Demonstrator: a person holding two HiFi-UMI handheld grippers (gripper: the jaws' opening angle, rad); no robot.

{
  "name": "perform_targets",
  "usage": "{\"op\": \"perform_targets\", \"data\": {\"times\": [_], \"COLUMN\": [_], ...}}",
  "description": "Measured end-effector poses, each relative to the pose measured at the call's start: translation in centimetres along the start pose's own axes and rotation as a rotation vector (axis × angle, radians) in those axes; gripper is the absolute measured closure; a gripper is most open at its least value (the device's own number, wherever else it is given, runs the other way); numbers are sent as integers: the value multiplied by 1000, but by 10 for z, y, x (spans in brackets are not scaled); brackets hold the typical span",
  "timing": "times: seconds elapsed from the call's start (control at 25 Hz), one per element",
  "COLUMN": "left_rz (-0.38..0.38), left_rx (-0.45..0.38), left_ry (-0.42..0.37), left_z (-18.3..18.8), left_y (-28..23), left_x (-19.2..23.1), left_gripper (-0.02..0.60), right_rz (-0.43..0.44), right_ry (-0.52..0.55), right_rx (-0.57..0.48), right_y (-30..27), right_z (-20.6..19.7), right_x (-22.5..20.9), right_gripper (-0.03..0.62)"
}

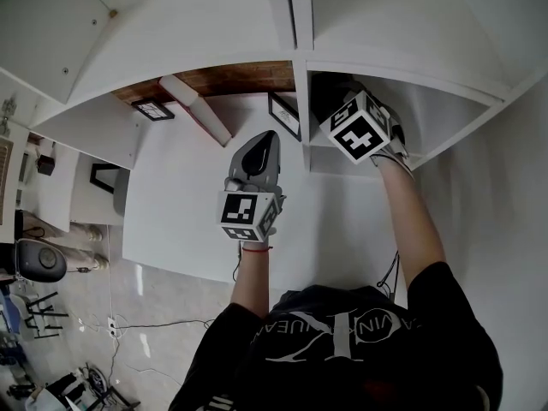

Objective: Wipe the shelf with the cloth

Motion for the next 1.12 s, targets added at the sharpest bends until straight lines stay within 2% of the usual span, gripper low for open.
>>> {"op": "perform_targets", "data": {"times": [0.16,0.36,0.56,0.8,1.0,1.12], "left_rz": [1,-12,-36,-64,-98,-113], "left_rx": [2,13,14,8,14,11], "left_ry": [-1,5,1,6,16,21], "left_z": [3,-3,-1,4,3,5], "left_y": [-1,0,-1,3,8,11], "left_x": [0,-6,-11,-18,-25,-27], "left_gripper": [595,595,595,595,595,595], "right_rz": [-2,-8,-125,-279,-389,-420], "right_ry": [-7,72,32,-83,-169,-195], "right_rx": [1,8,82,147,160,183], "right_y": [1,1,6,28,51,65], "right_z": [0,-3,-17,-41,-57,-63], "right_x": [-2,-5,-27,-57,-62,-60], "right_gripper": [540,540,542,542,543,543]}}
Point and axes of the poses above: the fingertips, and each gripper's own axes: y backward along the fingers, x to its left, z out of its top, the point moved 3 cm from there along y, backward along the fingers, and after that the axes turned 14 degrees about -x, right-handed, at the moved point
